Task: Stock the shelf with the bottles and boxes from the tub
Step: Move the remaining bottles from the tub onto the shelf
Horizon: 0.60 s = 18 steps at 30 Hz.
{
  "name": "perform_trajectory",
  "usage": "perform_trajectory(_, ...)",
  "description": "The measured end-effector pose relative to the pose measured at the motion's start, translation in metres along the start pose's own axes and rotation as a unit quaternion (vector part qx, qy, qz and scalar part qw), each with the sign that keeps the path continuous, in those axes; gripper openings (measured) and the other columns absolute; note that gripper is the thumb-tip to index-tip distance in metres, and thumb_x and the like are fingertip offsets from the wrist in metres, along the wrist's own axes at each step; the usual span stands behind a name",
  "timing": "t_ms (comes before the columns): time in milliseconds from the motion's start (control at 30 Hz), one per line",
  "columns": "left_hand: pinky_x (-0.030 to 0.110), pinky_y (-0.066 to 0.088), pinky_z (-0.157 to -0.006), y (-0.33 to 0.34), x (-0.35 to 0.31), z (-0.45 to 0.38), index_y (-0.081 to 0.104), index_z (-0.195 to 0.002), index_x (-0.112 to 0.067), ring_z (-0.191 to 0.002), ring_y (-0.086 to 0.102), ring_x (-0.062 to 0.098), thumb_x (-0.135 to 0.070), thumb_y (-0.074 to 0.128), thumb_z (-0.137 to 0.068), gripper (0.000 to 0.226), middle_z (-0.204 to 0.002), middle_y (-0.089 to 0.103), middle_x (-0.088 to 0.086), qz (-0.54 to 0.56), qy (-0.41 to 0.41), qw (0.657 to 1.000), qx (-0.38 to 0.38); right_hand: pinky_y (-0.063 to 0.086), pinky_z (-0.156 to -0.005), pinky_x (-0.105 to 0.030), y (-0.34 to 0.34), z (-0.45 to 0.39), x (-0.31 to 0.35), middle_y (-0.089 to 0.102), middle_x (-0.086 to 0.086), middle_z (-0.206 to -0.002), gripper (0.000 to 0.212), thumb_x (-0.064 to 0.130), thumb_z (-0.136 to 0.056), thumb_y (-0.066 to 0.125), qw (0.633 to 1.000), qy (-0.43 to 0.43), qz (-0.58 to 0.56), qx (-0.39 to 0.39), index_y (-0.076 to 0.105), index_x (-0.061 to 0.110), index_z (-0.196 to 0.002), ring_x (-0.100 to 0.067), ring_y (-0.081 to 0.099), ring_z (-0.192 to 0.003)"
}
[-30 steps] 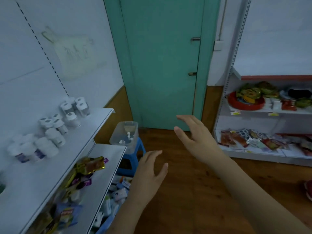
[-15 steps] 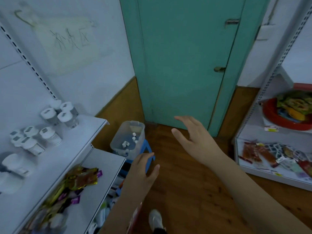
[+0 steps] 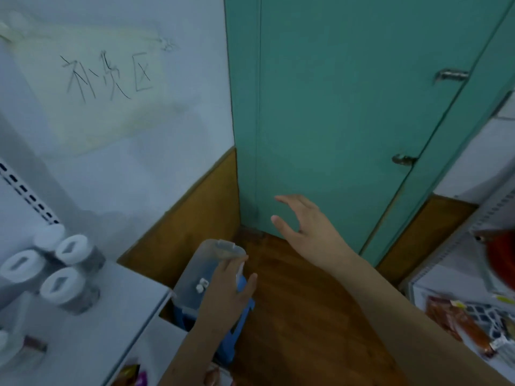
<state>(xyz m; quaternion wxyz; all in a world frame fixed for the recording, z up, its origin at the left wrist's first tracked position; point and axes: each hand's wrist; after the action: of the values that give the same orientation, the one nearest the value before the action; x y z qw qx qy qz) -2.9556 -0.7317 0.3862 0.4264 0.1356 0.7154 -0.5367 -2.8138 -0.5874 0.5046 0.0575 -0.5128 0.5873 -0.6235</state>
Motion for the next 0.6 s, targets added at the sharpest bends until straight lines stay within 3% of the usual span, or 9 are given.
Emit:
perform_trajectory(100,0.014,0.045,-0.071,-0.015,0.013,-0.045,0.048,-0.137,-0.026,-0.088,0.056,0.004,-0.063,0.039,-0.089,0.061,-0.122,0.054,-0.008,-0.016,-0.017,1.000,0.001,0.033,-0.108,-0.025,0.017,-0.052,-0.004,0.047,0.008,-0.142,0.051,0.051,-0.098,0.047,1.000,0.004,-0.029,0.006,0.044,0.025,-0.143,-0.008,0.041,-0.131)
perform_trajectory(200,0.006,0.044,-0.070,-0.026,0.033,-0.072,0.047,-0.138,-0.030,-0.087,0.052,-0.011,-0.049,0.049,-0.097,0.045,-0.115,0.054,-0.015,-0.002,-0.048,0.999,-0.017,0.037,-0.104,-0.025,0.040,-0.094,-0.010,0.048,0.012,-0.136,0.048,0.047,-0.098,0.050,0.998,0.015,-0.059,0.033,0.046,0.027,-0.142,-0.002,0.043,-0.122)
perform_trajectory(300,0.004,0.042,-0.068,-0.035,0.050,-0.097,0.050,-0.133,-0.028,-0.085,0.050,-0.014,-0.041,0.052,-0.098,0.037,-0.112,0.052,-0.016,0.007,-0.093,0.995,-0.031,0.041,-0.106,-0.029,0.062,-0.141,-0.019,0.050,0.008,-0.138,0.046,0.045,-0.097,0.052,0.996,0.001,-0.077,0.055,0.049,0.025,-0.139,-0.005,0.046,-0.124)
perform_trajectory(400,0.009,0.043,-0.071,-0.042,0.067,-0.123,0.051,-0.130,-0.030,-0.092,0.054,-0.005,-0.040,0.052,-0.098,0.033,-0.124,0.049,-0.012,0.007,-0.123,0.991,-0.059,0.043,-0.102,-0.028,0.086,-0.191,-0.025,0.051,0.009,-0.134,0.045,0.044,-0.097,0.053,0.991,-0.015,-0.102,0.081,0.050,0.025,-0.138,-0.004,0.049,-0.120)
perform_trajectory(600,0.023,0.042,-0.094,-0.052,0.092,-0.179,0.047,-0.137,-0.029,-0.115,0.047,0.006,-0.039,0.053,-0.098,0.040,-0.132,0.042,-0.012,0.010,-0.192,0.974,-0.118,0.040,-0.097,-0.021,0.150,-0.295,-0.029,0.053,0.007,-0.134,0.047,0.042,-0.098,0.054,0.974,-0.062,-0.131,0.171,0.050,0.021,-0.139,-0.006,0.049,-0.121)
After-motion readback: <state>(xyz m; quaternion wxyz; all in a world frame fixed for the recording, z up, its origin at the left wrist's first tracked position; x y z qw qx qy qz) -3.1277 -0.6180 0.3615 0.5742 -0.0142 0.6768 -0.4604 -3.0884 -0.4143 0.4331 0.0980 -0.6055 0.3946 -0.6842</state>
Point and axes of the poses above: each hand's wrist, its own z-axis away from the middle knuckle, its own y-axis out of the palm, x = y × z
